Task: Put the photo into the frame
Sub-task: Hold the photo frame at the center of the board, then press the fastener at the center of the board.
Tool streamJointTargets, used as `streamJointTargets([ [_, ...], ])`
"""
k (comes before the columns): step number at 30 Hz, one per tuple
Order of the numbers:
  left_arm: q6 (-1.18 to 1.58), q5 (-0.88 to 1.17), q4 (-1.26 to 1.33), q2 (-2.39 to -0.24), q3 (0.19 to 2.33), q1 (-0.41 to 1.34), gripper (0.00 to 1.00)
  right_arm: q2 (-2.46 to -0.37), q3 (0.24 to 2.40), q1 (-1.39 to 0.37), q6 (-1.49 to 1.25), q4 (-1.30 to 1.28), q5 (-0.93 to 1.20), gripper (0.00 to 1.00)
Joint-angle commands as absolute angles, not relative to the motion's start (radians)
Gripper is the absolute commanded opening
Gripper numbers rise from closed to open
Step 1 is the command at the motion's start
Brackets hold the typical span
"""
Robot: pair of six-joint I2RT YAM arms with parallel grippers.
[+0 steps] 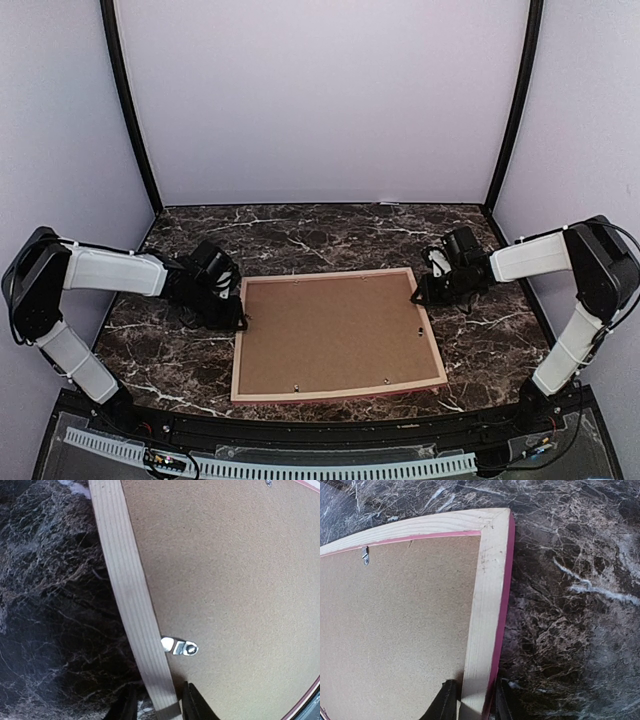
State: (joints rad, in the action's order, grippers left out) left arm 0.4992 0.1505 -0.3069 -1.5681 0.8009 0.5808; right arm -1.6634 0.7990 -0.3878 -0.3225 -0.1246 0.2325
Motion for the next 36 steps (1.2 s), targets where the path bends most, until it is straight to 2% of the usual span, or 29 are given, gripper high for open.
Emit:
streamJointTargets([
  [1,0.514,0.17,-0.31,-1.538,0.773,0.581,0.29,-1.702,0.765,-0.396,-0.313,-0.188,0.222,0.29],
  [7,0.543,0.169,-0.278,-1.537,0.768,0.581,0.2,-1.653,0.758,-0.396,-0.318,-0.205,0.197,0.46],
  [14,0.612,0.16,-0.205,-1.519,0.714,0.583,0.16,-1.556,0.743,-0.396,-0.329,-0.25,0.167,0.62],
  [29,0.648,0.127,-0.172,-1.502,0.693,0.598,0.14,-1.292,0.571,-0.427,-0.445,-0.312,0.204,0.69],
  [36,0.642,0.118,-0.172,-1.5,0.698,0.602,0.14,-1.262,0.534,-0.491,-0.501,-0.306,0.17,0.69],
])
